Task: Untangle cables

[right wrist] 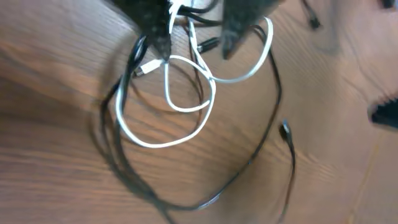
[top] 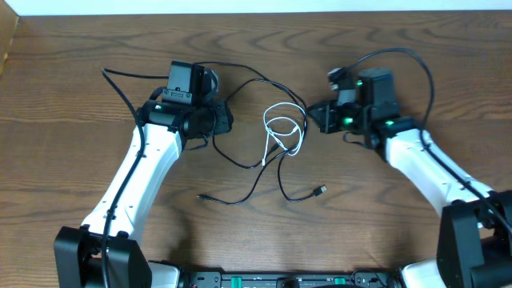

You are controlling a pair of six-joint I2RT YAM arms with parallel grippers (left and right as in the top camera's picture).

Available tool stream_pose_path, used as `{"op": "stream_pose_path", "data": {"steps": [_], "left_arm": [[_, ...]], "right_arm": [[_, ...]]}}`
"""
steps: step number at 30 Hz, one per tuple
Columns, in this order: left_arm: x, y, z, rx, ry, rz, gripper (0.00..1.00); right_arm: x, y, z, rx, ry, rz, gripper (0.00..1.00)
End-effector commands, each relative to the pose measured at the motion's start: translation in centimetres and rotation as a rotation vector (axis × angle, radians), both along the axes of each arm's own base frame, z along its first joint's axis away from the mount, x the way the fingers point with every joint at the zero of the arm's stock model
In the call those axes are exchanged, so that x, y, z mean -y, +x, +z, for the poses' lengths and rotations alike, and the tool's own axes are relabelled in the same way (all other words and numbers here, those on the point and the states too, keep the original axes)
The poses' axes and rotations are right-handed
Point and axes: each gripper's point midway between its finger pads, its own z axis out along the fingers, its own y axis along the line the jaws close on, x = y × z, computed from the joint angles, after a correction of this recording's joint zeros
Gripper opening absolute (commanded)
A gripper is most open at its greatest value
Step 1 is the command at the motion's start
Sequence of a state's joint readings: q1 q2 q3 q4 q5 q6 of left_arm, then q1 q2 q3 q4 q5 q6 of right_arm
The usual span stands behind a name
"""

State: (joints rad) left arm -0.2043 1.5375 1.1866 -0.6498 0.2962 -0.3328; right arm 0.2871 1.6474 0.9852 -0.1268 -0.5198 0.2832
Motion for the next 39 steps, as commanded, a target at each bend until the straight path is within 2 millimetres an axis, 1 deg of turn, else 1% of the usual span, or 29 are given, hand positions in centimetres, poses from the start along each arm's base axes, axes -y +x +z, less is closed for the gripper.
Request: {"op": "stream_pose_path", "data": {"steps": [1,6,11,12,14,16,21,24,25,26,27,28,29,30,31,32,33,35,36,37,38,39], "left_arm": [[-2.1,0.7,-0.5,0.012,0.111,0.063,0.47],[-3.5,0.7,-0.7,0.014,0.18,0.097,0.49],[-4.0,0.8,-0.8,0.017,0.21,0.111,0.51],[-4.2,0.8,-0.8,0.019,0.217,0.116,0.51],[-4.6,1.1,-0.7,0.032,0.241,0.13,0.51],[-4.8,1.5,-0.5,0.049,0.249,0.139,0.51],[-4.6,2.5,0.1,0.096,0.237,0.146,0.52],[-4.5,3.2,0.5,0.126,0.23,0.15,0.52],[-4.4,3.5,0.7,0.143,0.225,0.151,0.52],[-4.4,3.8,0.8,0.154,0.223,0.153,0.52],[-4.5,3.9,0.9,0.162,0.229,0.159,0.52],[-4.7,4.0,1.0,0.165,0.239,0.166,0.52],[-5.1,4.0,1.0,0.17,0.257,0.177,0.52],[-5.6,4.1,1.0,0.171,0.281,0.191,0.52],[-5.9,4.1,0.8,0.17,0.299,0.2,0.52],[-6.5,4.1,0.6,0.166,0.331,0.216,0.52],[-6.9,4.1,0.5,0.162,0.352,0.226,0.52],[-7.3,4.1,-0.1,0.149,0.375,0.233,0.53],[-7.3,4.1,-0.5,0.138,0.381,0.232,0.6],[-7.3,4.1,-0.7,0.134,0.382,0.231,0.64],[-7.2,4.2,-1.3,0.119,0.381,0.231,0.69],[-7.1,4.2,-1.5,0.113,0.375,0.235,0.71]], "right_arm": [[-1.3,-0.2,-2.6,-0.009,-0.092,-0.005,0.29],[-2.7,-0.5,-5.0,0.003,-0.194,-0.014,0.29],[-3.5,-0.8,-6.0,0.002,-0.215,-0.001,0.29],[-3.4,-0.7,-6.0,0.004,-0.219,-0.004,0.29],[-3.2,-0.5,-6.1,0.013,-0.235,-0.012,0.35],[-2.8,-0.3,-6.2,0.019,-0.253,-0.031,0.38],[-2.5,-0.3,-6.6,0.013,-0.269,-0.042,0.38],[-2.5,-0.6,-7.8,-0.032,-0.268,-0.059,0.38],[-2.6,-0.8,-8.6,-0.064,-0.262,-0.067,0.38],[-2.7,-1.1,-9.1,-0.087,-0.258,-0.066,0.36],[-2.9,-1.4,-9.5,-0.102,-0.254,-0.058,0.29],[-3.0,-1.5,-9.7,-0.109,-0.252,-0.052,0.26],[-3.1,-1.7,-9.9,-0.114,-0.252,-0.047,0.2],[-3.2,-1.7,-9.9,-0.114,-0.253,-0.045,0.13],[-3.2,-1.7,-9.9,-0.113,-0.253,-0.045,0.1],[-3.3,-1.7,-9.8,-0.114,-0.249,-0.048,0.04],[-3.4,-1.7,-9.8,-0.124,-0.24,-0.061,0.01],[-3.7,-1.8,-9.6,-0.148,-0.205,-0.077,0.01],[-4.4,-2.0,-9.2,-0.156,-0.168,-0.059,0.01],[-4.8,-2.0,-9.0,-0.157,-0.149,-0.044,0.01],[-5.8,-2.3,-8.4,-0.155,-0.096,-0.002,0.01],[-6.3,-2.4,-8.0,-0.152,-0.069,0.019,0.01]]}}
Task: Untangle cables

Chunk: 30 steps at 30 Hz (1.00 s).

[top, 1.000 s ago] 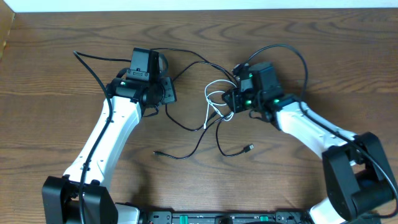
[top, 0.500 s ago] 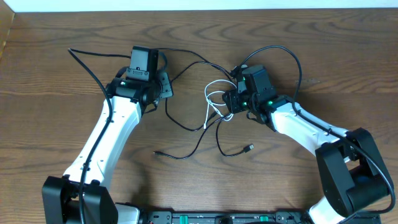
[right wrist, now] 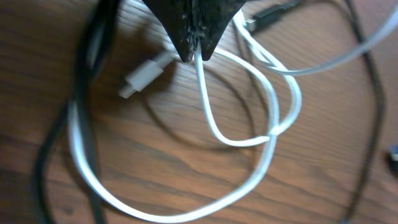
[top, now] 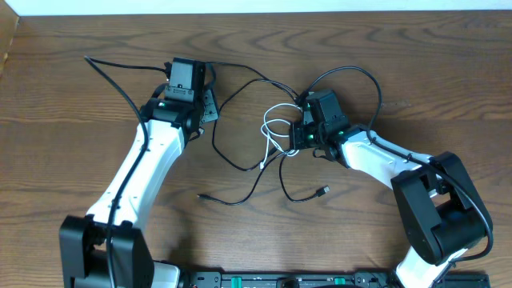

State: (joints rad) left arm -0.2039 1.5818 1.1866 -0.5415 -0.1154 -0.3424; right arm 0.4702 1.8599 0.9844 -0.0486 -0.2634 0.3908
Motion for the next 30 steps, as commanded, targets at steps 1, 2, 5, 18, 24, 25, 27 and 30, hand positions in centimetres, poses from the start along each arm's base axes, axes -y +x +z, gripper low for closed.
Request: {"op": "stream_pose_path", "data": {"steps": [1,2,5,18,24,25,27,30], "left_arm": [[-0.5,0.3,-1.3,-0.03,0.021,0.028,0.71],[-0.1,0.3,-1.5,-0.036,0.003,0.016,0.73],[0.7,0.4,-1.7,-0.041,-0.036,-0.007,0.78],[-0.1,0.3,-1.9,-0.048,-0.07,0.063,0.81],[-0.9,0.2,-2.0,-0.056,-0.074,0.09,0.88],[-0.9,0.2,-2.0,-0.056,-0.074,0.09,0.88],[-0.9,0.2,-2.0,-0.056,-0.074,0.089,0.88],[-1.0,0.2,-1.9,-0.054,-0.066,0.093,0.88]], "right_arm": [[-3.2,-1.4,1.5,-0.038,0.155,0.096,0.01],[-3.7,-1.5,2.0,-0.034,0.188,0.12,0.01],[-4.5,-1.2,3.7,-0.019,0.237,0.135,0.01],[-4.7,-0.2,19.3,0.255,0.328,0.158,0.01],[-3.4,-0.6,25.9,0.436,0.359,0.126,0.01],[-3.4,-0.9,26.9,0.463,0.373,0.139,0.01],[-3.9,-1.9,28.7,0.528,0.397,0.218,0.01],[-3.8,-2.3,29.8,0.615,0.362,0.261,0.01]]}}
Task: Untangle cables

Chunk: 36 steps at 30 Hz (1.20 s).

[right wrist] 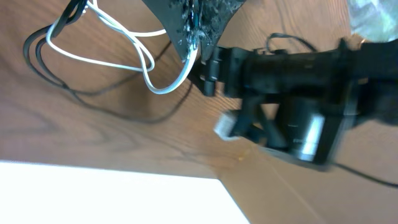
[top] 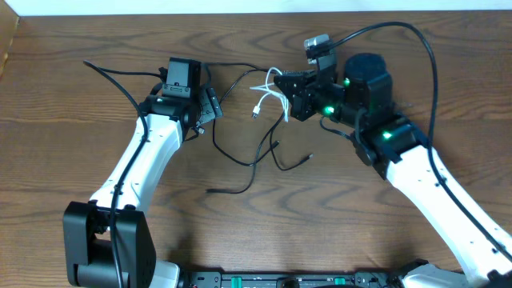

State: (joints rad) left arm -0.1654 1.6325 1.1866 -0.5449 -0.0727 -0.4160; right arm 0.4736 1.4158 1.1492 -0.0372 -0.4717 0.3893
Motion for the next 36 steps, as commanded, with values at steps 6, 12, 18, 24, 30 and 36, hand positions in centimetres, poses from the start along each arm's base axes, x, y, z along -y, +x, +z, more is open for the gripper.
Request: {"op": "stream_pose_path", "data": {"steps": [6,12,18,24,30,36], "left_arm": [[-0.7,0.1,0.1,0.002,0.022,0.025,0.88],[-0.7,0.1,0.1,0.001,0.023,0.026,0.88],[-2.0,0.1,0.3,0.005,0.09,0.062,0.88],[-1.8,0.1,0.2,0.004,0.079,0.056,0.88],[1.3,0.4,0.2,0.008,-0.028,-0.122,0.9],[4.3,0.4,0.4,0.017,-0.134,-0.274,0.72]], "right_arm": [[2.8,1.2,-3.8,-0.107,-0.161,-0.217,0.01],[-1.2,-1.6,-8.8,-0.249,-0.213,-0.029,0.01],[-5.1,-4.6,-12.2,-0.224,-0.299,0.187,0.26],[-3.4,-2.1,-13.2,-0.211,-0.365,0.024,0.53],[1.4,1.1,-14.0,-0.345,-0.319,-0.193,0.44],[6.3,2.7,-16.1,-0.504,-0.294,-0.351,0.42]]}}
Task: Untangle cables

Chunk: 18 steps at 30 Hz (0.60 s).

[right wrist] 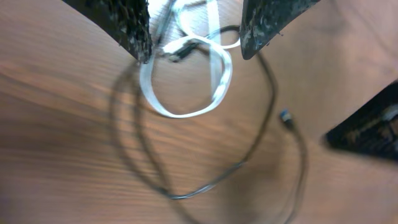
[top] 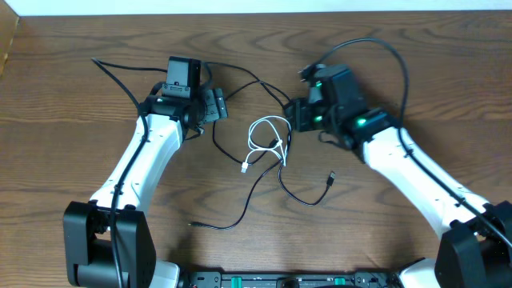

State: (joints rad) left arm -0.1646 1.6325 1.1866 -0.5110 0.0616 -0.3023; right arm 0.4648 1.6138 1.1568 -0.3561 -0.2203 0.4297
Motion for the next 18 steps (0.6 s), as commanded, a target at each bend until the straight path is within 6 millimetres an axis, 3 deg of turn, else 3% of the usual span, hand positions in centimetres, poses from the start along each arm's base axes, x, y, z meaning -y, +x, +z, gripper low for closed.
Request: {"op": "stream_pose_path", "data": {"steps": [1,5,7,9,12,16,18], "left_arm": [[2.1,0.0,0.1,-0.003,-0.074,-0.115,0.65],[3.2,0.0,0.2,0.004,-0.091,-0.142,0.24],[3.6,-0.1,0.2,0.007,-0.091,-0.154,0.2],[4.2,-0.1,0.3,0.01,-0.092,-0.167,0.21],[4.9,-0.3,0.3,0.013,-0.093,-0.185,0.34],[5.9,-0.5,0.4,0.015,-0.093,-0.209,0.43],[6.3,-0.6,0.4,0.016,-0.093,-0.221,0.53]], "right_arm": [[2.8,1.2,-1.3,-0.082,0.012,-0.141,0.41],[4.4,2.1,-4.1,-0.144,-0.012,-0.189,0.36],[4.3,2.7,-5.5,-0.152,-0.016,-0.191,0.35],[3.7,3.2,-6.8,-0.162,-0.005,-0.178,0.34],[3.0,3.6,-8.9,-0.207,0.029,-0.195,0.34],[2.5,4.0,-11.6,-0.258,0.057,-0.221,0.33],[0.9,4.0,-12.3,-0.277,0.126,-0.159,0.33]]}}
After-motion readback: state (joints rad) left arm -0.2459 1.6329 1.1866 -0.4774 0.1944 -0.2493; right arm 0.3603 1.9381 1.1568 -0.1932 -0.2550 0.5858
